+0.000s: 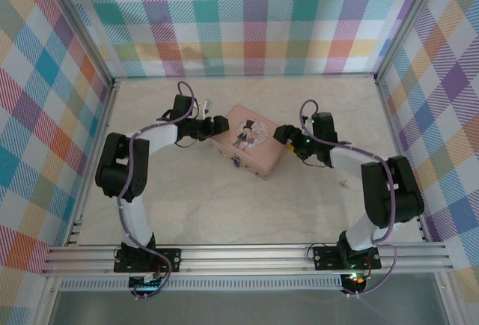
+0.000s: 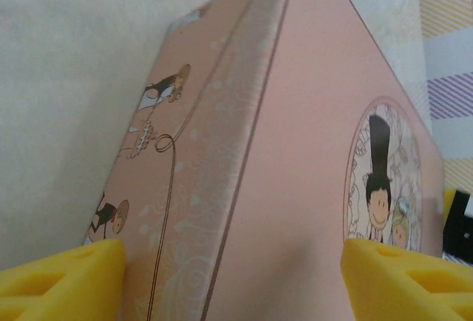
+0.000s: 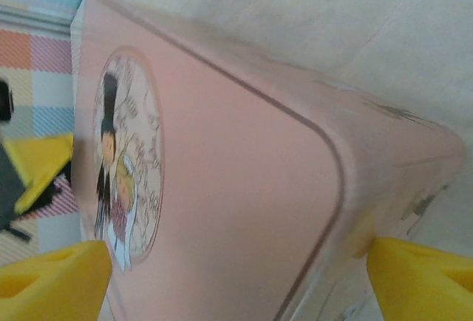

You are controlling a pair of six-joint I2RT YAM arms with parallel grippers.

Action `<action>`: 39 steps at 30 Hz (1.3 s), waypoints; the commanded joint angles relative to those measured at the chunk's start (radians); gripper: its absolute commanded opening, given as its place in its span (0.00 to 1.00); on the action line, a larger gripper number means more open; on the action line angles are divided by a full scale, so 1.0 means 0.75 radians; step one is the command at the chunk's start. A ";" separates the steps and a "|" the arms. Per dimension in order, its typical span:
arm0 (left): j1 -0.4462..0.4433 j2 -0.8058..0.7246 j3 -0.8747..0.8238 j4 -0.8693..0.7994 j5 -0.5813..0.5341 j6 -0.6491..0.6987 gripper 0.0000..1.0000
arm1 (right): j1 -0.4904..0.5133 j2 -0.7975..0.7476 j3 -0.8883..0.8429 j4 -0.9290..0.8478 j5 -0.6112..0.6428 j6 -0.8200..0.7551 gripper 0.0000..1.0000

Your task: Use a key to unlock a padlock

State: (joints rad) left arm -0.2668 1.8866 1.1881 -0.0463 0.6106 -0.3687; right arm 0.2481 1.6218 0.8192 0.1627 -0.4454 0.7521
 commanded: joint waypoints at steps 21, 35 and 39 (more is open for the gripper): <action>-0.088 -0.401 -0.452 0.268 -0.386 -0.186 0.80 | 0.118 0.436 0.597 -0.324 -0.109 -0.176 0.81; -0.090 -0.464 -0.519 0.309 -0.434 -0.216 0.90 | 0.116 0.496 0.701 -0.409 -0.086 -0.227 0.82; -0.088 -0.533 -0.547 0.271 -0.559 -0.202 1.00 | 0.115 0.473 0.679 -0.425 -0.057 -0.241 0.84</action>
State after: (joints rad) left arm -0.3244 1.5429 0.7963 0.1459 0.2619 -0.5285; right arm 0.3206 1.9720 1.3224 -0.1173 -0.4728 0.5930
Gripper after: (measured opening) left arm 0.995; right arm 0.837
